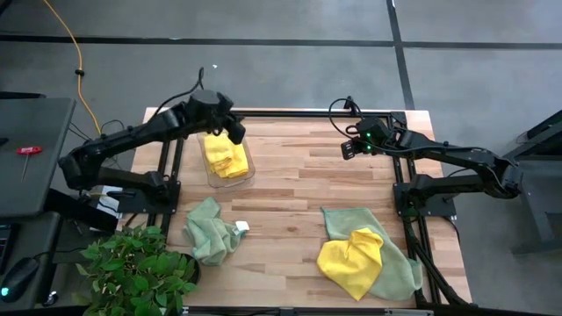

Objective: Fold microfiber towels
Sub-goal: Fold the yellow towel

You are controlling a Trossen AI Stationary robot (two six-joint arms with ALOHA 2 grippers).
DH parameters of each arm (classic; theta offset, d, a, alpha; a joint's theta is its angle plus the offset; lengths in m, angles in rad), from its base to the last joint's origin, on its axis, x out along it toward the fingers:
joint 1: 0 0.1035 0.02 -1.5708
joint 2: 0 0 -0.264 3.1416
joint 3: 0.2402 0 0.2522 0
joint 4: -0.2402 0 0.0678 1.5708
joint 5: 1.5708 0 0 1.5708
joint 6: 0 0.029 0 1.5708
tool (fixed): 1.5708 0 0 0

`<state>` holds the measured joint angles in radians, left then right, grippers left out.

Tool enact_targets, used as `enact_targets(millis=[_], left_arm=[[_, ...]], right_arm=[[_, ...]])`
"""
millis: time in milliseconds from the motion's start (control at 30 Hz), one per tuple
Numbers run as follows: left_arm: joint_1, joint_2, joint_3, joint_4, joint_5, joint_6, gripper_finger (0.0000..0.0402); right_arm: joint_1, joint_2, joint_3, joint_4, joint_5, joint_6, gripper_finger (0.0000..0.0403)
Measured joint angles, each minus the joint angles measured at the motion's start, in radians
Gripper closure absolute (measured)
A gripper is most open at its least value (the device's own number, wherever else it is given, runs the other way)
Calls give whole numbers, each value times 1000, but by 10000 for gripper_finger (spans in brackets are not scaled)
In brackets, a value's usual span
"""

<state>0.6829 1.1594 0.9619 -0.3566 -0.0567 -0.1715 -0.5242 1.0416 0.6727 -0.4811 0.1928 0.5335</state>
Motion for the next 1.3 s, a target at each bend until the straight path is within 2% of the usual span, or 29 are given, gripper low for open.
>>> enact_targets(millis=[133,333,533,733,933,1100,1300], left_arm=[[-46,-16,0,123,47,0,356],[-115,5,0,221,80,-35,303],[-203,29,-114,462,82,-125,257],[-276,29,-255,727,82,-240,241],[-314,26,-271,751,82,-225,242],[-320,26,-271,749,93,-157,242],[-317,26,-271,747,131,-130,242]], right_arm=[[0,0,0,0,0,0,403],[0,0,0,16,1,-9,403],[0,-1,0,88,-14,-44,403],[0,-1,0,146,-67,-45,403],[0,-1,0,257,-216,-90,396],[1,-1,42,254,-333,-109,350],[88,-1,210,39,-402,-228,263]])
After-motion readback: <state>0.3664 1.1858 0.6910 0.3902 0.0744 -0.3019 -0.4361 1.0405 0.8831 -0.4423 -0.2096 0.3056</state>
